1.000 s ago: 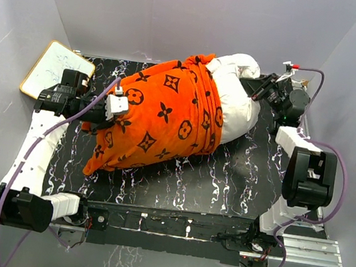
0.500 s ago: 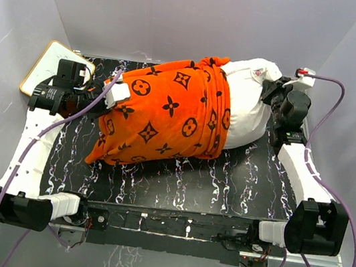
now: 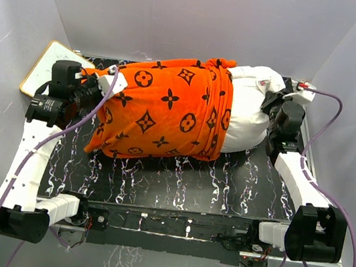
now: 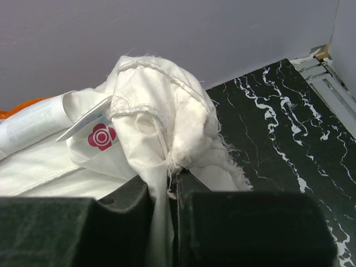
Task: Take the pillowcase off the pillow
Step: Remove the pillow from the pillowcase.
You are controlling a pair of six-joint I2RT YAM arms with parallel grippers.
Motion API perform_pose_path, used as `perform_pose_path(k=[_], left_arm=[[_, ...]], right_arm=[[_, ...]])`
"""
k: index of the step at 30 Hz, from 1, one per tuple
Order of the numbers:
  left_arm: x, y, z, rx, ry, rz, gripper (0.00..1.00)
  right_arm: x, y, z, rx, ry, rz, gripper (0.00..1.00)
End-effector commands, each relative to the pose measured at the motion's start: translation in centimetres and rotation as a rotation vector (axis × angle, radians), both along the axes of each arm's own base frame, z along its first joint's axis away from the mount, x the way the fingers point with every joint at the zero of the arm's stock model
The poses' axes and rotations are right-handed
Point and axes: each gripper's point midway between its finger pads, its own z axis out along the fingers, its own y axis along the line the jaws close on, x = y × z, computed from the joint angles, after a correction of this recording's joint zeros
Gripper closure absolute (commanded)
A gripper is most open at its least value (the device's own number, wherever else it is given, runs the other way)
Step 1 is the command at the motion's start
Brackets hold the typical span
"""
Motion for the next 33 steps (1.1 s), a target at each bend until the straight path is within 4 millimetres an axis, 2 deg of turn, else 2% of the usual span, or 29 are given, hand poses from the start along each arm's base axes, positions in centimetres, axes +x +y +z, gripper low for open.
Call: perform_pose_path(k=[1, 6, 8, 9, 10, 12, 15, 18, 21, 25, 28, 33], left_arm=[[1.1, 8.5, 5.0, 0.105, -0.225, 0.391, 1.0], [1.3, 12.1, 4.9, 0.067, -0.232, 0.496, 1.0], [0.8, 11.5, 4.3, 0.022, -0.189, 0.442, 1.0], [0.3, 10.6, 3.6, -0.006, -0.149, 0.389, 0.91], [-0.1, 9.3, 2.9, -0.04, -0.106, 0.328, 0.73], [-1.3, 6.2, 1.5, -0.127, -0.013, 0.187, 0.4], [-1.5, 3.2, 1.1, -0.229, 0.023, 0.049, 0.21], [-0.5, 1.8, 1.6, -0.287, 0.023, -0.028, 0.17], [1.4, 1.9, 3.2, -0.287, -0.012, -0.059, 0.03], [4.0, 2.4, 4.9, -0.242, -0.078, -0.096, 0.03], [5.6, 2.8, 5.1, -0.178, -0.097, -0.158, 0.03], [7.6, 2.7, 2.7, -0.118, 0.007, -0.298, 0.03]], right_arm=[[-2.6, -9.0, -5.1, 0.02, 0.13, -0.323, 0.92], [-3.1, -9.9, -5.9, 0.088, 0.131, -0.342, 0.92], [-3.0, -9.3, -5.4, 0.119, 0.107, -0.304, 0.92], [-2.9, -8.7, -4.6, 0.12, 0.058, -0.262, 0.92], [-2.7, -7.0, -4.3, 0.11, 0.023, -0.155, 0.92], [-2.7, -3.8, -1.5, 0.077, -0.123, 0.037, 0.91], [-3.3, -0.7, 2.3, 0.048, -0.293, 0.213, 0.92], [-3.4, 0.3, 3.8, 0.033, -0.33, 0.276, 0.91], [-3.6, 0.6, 4.8, 0.035, -0.36, 0.29, 0.92], [-3.5, 1.0, 5.3, 0.03, -0.366, 0.316, 0.91], [-3.6, 1.0, 5.3, 0.026, -0.363, 0.318, 0.92], [-3.7, 1.5, 5.3, 0.018, -0.361, 0.343, 0.92]])
